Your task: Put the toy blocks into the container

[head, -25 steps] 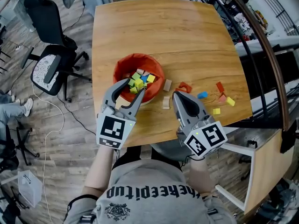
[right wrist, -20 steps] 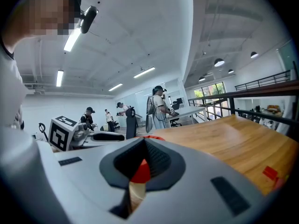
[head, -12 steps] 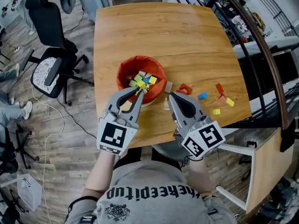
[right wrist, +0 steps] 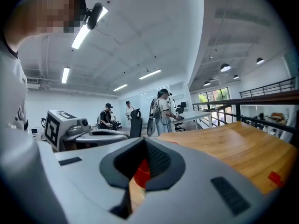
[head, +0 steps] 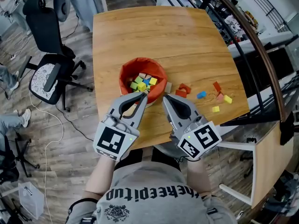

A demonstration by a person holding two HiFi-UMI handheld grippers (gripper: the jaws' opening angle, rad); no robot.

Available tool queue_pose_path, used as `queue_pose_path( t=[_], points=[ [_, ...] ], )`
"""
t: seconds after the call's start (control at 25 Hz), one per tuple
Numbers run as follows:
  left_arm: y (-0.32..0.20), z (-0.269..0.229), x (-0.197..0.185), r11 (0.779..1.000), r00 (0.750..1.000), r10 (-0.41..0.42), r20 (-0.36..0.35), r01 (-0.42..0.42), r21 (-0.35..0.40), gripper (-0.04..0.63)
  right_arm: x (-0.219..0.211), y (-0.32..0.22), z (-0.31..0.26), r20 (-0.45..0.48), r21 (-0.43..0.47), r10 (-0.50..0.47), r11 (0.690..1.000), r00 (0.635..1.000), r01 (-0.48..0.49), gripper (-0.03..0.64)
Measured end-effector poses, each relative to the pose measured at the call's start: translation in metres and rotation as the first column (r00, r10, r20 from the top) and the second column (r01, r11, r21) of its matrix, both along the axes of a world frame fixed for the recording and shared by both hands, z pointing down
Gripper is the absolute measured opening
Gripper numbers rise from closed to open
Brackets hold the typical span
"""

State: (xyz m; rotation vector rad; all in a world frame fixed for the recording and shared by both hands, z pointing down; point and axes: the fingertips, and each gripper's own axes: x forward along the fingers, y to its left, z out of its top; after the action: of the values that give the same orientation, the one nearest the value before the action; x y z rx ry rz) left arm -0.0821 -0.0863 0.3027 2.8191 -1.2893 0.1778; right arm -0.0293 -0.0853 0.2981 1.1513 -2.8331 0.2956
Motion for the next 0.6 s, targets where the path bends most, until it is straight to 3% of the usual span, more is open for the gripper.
queue_pose_path(
  t=[0.6],
  points=[
    [0.022,-0.005,-0.016,0.997,0.998,0.066,0.003,-0.066,0.03,0.014,-0.036,0.021,-0.001,-0.035,0.05,-0.004,0.999,0.999,0.006,0.011]
  ],
)
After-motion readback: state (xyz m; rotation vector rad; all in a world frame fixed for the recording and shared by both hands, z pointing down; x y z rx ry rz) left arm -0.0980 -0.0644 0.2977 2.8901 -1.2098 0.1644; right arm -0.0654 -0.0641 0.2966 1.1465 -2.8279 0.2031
